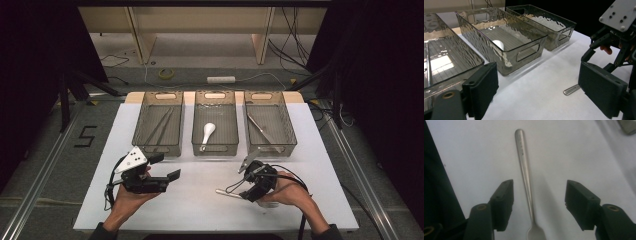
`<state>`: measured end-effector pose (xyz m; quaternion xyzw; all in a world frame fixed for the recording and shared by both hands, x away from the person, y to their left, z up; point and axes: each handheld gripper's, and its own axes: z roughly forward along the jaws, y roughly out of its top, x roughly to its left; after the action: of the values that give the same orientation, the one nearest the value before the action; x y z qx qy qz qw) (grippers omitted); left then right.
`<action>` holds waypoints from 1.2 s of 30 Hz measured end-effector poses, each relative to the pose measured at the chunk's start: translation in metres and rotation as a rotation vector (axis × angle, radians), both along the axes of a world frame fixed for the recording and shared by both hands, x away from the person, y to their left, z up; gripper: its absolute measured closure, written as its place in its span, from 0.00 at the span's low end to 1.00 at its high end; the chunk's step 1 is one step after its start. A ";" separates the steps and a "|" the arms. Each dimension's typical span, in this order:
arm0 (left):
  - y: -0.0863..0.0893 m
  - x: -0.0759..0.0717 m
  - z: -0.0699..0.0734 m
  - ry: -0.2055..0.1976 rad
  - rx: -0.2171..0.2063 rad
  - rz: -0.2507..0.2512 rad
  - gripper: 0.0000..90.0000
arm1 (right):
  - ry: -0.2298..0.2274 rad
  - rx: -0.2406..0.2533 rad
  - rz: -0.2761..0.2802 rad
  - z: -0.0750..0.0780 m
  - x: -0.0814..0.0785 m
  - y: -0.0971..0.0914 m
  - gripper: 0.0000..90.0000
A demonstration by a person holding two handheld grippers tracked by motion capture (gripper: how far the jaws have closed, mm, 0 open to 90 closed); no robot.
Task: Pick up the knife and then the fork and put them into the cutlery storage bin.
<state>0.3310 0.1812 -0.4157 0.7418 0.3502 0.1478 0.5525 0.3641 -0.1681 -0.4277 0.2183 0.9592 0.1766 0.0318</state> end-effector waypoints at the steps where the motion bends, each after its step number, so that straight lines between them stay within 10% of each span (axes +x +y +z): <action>1: 0.000 0.000 0.000 0.000 -0.002 0.000 0.18 | 0.012 -0.008 0.000 -0.001 -0.001 0.000 0.49; 36: -0.001 -0.001 0.000 -0.005 0.008 -0.005 0.18 | 0.055 -0.161 0.056 -0.028 -0.006 0.006 0.89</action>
<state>0.3302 0.1801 -0.4154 0.7446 0.3463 0.1501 0.5506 0.3578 -0.1618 -0.4558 0.1930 0.9765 0.0938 0.0180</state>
